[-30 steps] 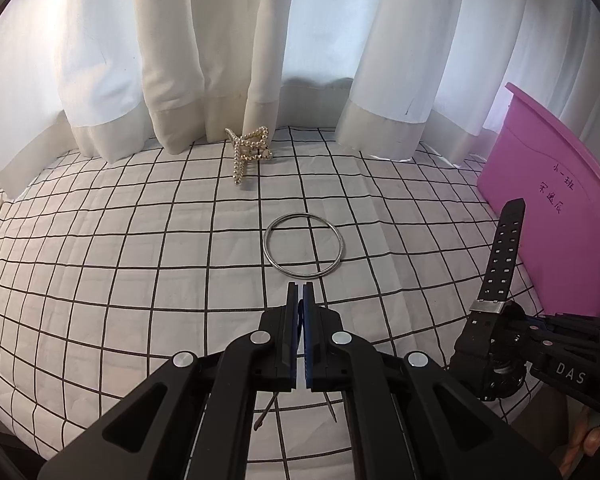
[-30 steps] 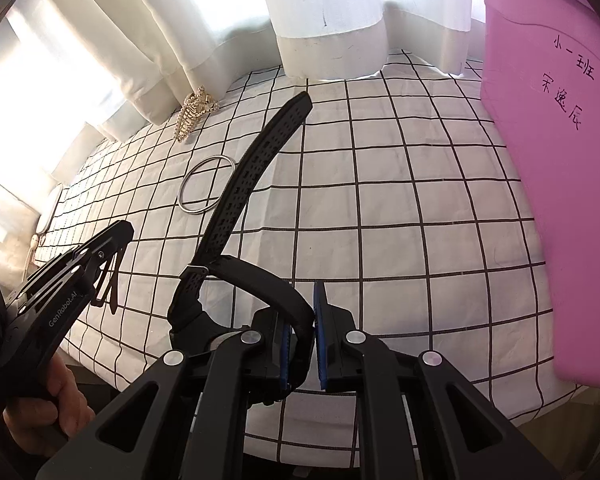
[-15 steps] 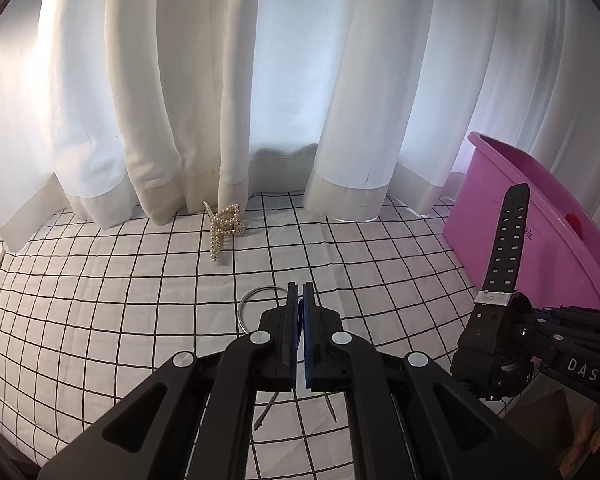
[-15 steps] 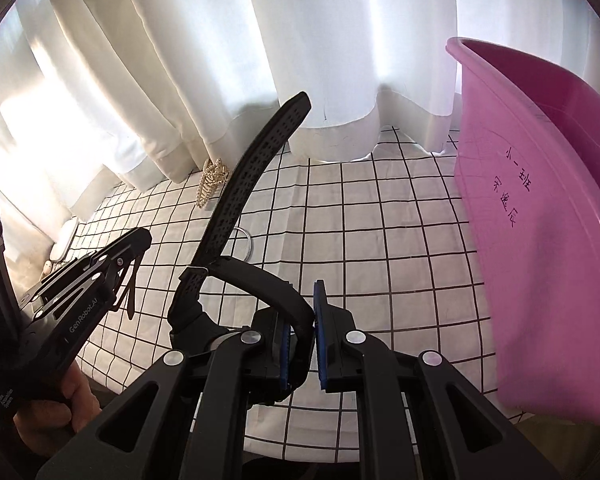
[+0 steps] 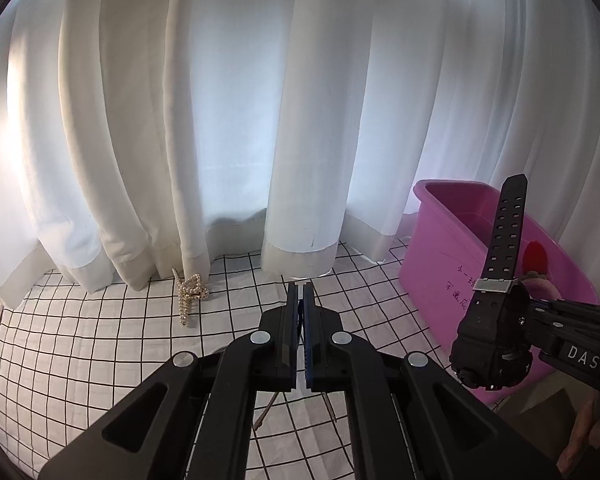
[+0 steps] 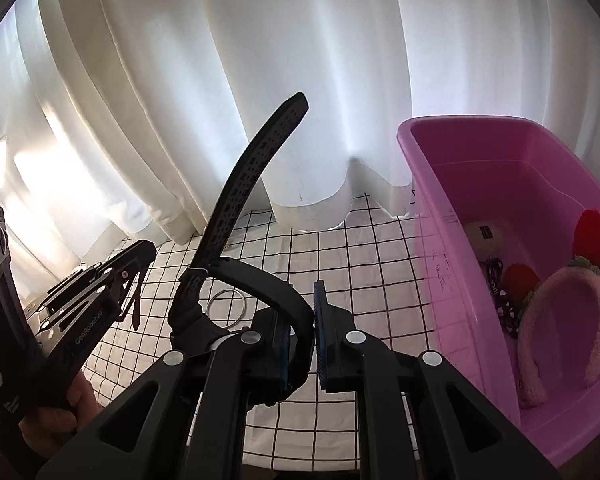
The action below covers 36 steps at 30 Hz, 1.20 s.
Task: Organize jewelry
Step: 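Lift and carry the hair clip and watch with both tools over the pink bin, then open both tools to drop the hair clip and watch into the bin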
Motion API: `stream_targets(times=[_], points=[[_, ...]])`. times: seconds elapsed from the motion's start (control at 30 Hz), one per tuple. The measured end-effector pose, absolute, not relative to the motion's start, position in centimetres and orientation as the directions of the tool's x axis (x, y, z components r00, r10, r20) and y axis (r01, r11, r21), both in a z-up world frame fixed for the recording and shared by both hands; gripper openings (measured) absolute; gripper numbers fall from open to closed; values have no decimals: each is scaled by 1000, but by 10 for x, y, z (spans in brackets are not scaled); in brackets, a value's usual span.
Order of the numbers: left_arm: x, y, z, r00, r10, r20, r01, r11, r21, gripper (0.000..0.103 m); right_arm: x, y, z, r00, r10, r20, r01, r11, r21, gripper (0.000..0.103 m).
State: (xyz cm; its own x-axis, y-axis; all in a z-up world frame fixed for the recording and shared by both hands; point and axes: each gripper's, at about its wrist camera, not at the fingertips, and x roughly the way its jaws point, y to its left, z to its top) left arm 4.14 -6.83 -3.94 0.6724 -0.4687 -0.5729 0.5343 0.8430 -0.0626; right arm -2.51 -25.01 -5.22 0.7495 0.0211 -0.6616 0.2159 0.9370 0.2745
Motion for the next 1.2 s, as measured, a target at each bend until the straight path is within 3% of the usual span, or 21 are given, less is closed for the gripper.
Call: stream_targets(times=[0.33, 0.57, 0.83, 1.2], points=[[18, -171, -2, 573, -623, -533, 688, 719, -101, 3, -80, -343, -24, 760, -150, -633, 391, 883, 260, 10], [9, -254, 2, 461, -668, -584, 760, 637, -128, 3, -106, -402, -29, 713, -213, -667, 483, 840, 248, 10], [5, -328, -17, 385, -617, -686, 790, 605, -100, 3, -101, -439, -47, 665, -211, -717, 511, 828, 231, 11], [19, -357, -46, 375, -480, -793, 737, 673, -58, 3, -85, -464, -74, 599, -171, -782, 511, 834, 209, 11]])
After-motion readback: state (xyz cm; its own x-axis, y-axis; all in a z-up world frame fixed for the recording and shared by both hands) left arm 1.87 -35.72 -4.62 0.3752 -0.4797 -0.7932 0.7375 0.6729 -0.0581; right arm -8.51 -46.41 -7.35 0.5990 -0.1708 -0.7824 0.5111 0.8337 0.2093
